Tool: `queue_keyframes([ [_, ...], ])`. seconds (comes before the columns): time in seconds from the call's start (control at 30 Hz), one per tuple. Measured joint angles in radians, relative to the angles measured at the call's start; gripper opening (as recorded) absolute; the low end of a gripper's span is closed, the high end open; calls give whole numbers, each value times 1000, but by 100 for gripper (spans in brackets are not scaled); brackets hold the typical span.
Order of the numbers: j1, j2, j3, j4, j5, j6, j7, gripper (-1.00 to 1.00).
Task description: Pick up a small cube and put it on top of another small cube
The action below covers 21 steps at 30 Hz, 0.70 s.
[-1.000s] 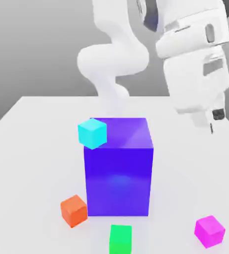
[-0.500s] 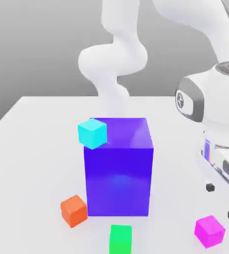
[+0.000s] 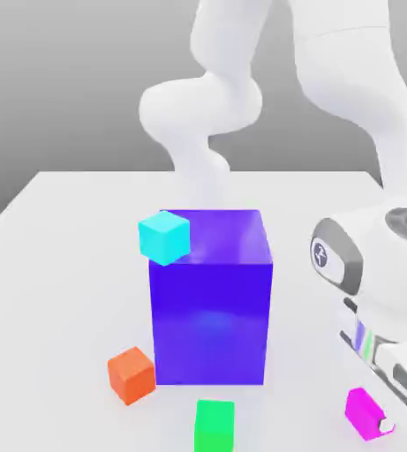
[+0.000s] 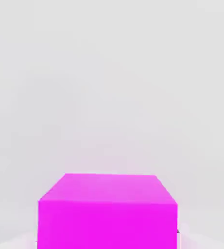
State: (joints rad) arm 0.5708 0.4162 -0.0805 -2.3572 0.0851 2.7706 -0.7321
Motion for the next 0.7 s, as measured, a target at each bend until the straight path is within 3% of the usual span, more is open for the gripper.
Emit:
queue_keyframes([
  [0.17, -4, -119, -44, -31, 1, -92, 74, -100],
  [0.7, -86, -258, -300, -104, 36, -169, 597, -100],
])
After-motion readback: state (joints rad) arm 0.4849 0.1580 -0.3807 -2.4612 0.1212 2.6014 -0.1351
